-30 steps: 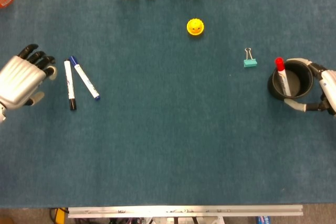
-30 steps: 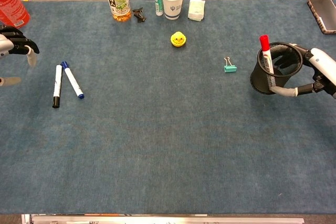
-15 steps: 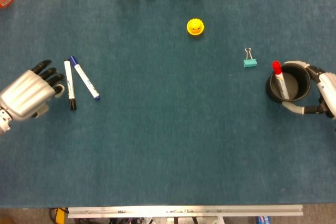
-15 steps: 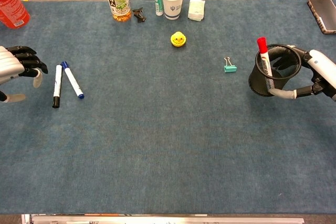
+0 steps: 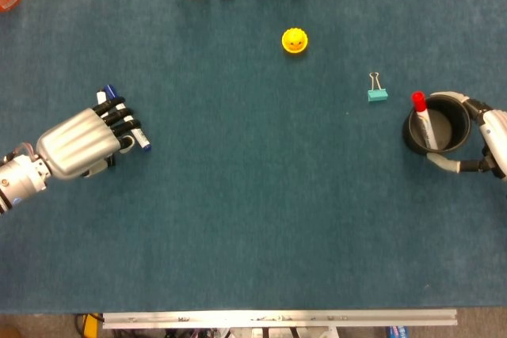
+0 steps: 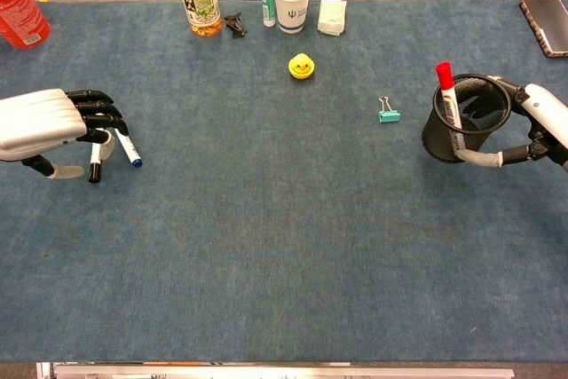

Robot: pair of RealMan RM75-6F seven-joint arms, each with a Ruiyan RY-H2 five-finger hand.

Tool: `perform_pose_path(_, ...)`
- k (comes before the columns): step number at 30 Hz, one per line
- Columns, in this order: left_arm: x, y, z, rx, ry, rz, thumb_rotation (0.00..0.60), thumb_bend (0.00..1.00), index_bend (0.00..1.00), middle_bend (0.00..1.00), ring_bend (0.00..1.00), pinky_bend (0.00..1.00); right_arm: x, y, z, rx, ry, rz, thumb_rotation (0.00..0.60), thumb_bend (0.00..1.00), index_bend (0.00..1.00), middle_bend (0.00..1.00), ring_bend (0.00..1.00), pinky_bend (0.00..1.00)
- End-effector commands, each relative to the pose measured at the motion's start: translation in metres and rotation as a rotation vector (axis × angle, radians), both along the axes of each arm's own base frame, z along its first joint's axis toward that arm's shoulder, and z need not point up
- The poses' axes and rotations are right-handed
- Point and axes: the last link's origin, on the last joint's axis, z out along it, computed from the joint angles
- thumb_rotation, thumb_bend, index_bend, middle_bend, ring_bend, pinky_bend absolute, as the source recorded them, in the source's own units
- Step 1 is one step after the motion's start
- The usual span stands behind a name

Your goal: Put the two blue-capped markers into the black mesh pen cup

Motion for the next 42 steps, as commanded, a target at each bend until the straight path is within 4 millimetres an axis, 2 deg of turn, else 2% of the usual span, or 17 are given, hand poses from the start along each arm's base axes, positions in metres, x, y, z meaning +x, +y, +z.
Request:
perform_pose_path(1, 0.002, 0.004, -0.004, -0.026, 0.006, -0.033, 0.600, 0.24, 0.44, 0.23, 0.14, 0.12, 0.000, 0.000, 0.001, -0.006, 0.001, 0.000, 0.600, 0.45, 0.39, 0.41, 0.33, 0.31)
perform_pose_path(17, -0.010, 0.012, -0.004, -0.072, 0.063, -0.116, 0.600, 0.24, 0.43, 0.21, 0.12, 0.11, 0.005, 0.001, 0.002, -0.018, 0.006, -0.002, 0.600, 0.45, 0.39, 0.41, 0.33, 0.31)
perform_pose_path(42, -0.026, 0.021, -0.010, -0.066, 0.104, -0.072, 0.600, 0.24, 0.44, 0.21, 0.12, 0.11, 0.010, -0.001, 0.003, -0.029, 0.011, 0.006, 0.600, 0.45, 0.40, 0.41, 0.34, 0.31)
